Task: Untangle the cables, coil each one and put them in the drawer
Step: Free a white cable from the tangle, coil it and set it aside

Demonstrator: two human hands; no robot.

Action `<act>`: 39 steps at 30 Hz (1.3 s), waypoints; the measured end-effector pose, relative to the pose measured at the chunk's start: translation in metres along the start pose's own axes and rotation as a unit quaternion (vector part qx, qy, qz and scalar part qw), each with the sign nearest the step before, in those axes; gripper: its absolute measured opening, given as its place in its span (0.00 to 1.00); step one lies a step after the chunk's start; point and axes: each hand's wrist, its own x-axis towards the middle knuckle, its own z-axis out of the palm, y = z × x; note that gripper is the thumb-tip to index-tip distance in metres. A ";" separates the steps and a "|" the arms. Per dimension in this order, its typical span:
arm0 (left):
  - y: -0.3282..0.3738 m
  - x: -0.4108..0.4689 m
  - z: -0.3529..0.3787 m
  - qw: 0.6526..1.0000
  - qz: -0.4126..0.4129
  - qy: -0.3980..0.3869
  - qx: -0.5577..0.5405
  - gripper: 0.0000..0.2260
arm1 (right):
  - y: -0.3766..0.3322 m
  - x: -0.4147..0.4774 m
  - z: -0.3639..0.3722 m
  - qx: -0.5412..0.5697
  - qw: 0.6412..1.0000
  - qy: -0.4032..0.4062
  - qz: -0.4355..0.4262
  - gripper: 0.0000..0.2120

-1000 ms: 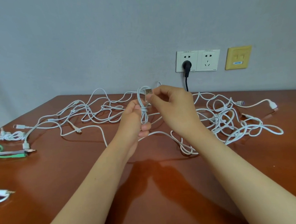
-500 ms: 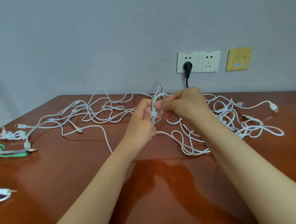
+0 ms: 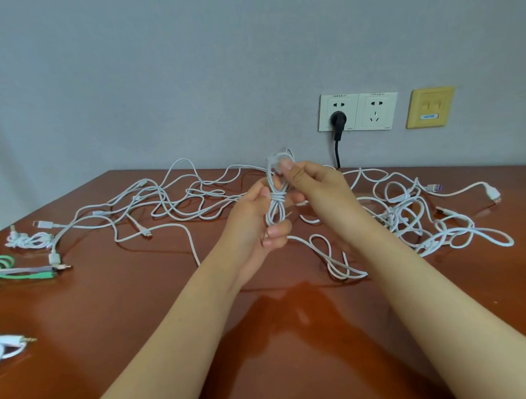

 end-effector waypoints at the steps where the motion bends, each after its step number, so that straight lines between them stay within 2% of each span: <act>1: 0.002 -0.001 -0.001 0.999 -0.005 -0.004 -0.037 0.14 | -0.001 -0.001 0.000 0.034 0.999 -0.027 0.014 0.09; 3: 0.005 -0.001 -0.003 0.997 -0.015 -0.008 -0.072 0.14 | -0.001 -0.001 -0.001 0.080 0.995 -0.041 0.032 0.08; 7: 0.003 0.000 -0.005 0.996 -0.053 -0.012 -0.064 0.13 | 0.004 -0.002 -0.001 0.060 0.998 0.010 0.018 0.10; 13: 0.004 0.003 -0.011 0.991 -0.077 -0.010 -0.111 0.13 | 0.008 -0.002 0.000 0.060 0.998 -0.022 0.003 0.05; 16: 0.001 0.004 -0.009 0.998 -0.055 0.001 -0.021 0.12 | 0.012 0.000 0.000 0.024 0.999 0.014 -0.026 0.07; 18: -0.004 0.008 -0.007 0.995 -0.021 0.032 0.095 0.13 | 0.018 0.001 0.003 -0.006 0.999 0.025 -0.034 0.08; 20: -0.009 0.010 -0.005 0.965 0.035 0.061 0.253 0.12 | 0.026 0.005 0.006 -0.048 0.997 0.047 -0.030 0.09; 23: -0.017 0.013 -0.009 0.893 0.120 0.066 0.428 0.10 | 0.032 0.008 0.009 -0.071 0.994 0.075 -0.027 0.10; 26: -0.021 0.013 -0.011 0.850 0.169 0.081 0.492 0.08 | 0.032 0.009 0.007 -0.051 0.993 0.097 -0.034 0.09; 30: -0.017 0.013 -0.015 0.829 0.181 0.115 0.517 0.05 | 0.031 0.008 0.008 -0.022 0.995 0.089 -0.045 0.05; 34: -0.012 0.013 -0.016 0.840 0.204 0.160 0.476 0.03 | 0.032 0.007 0.011 -0.006 0.997 0.074 -0.035 0.06; 37: -0.008 0.013 -0.013 0.894 0.178 0.170 0.374 0.05 | 0.033 0.006 0.013 0.005 0.997 0.073 -0.023 0.04; 39: -0.005 0.014 -0.013 0.929 0.147 0.160 0.299 0.03 | 0.033 0.004 0.015 -0.025 0.996 0.080 -0.043 0.05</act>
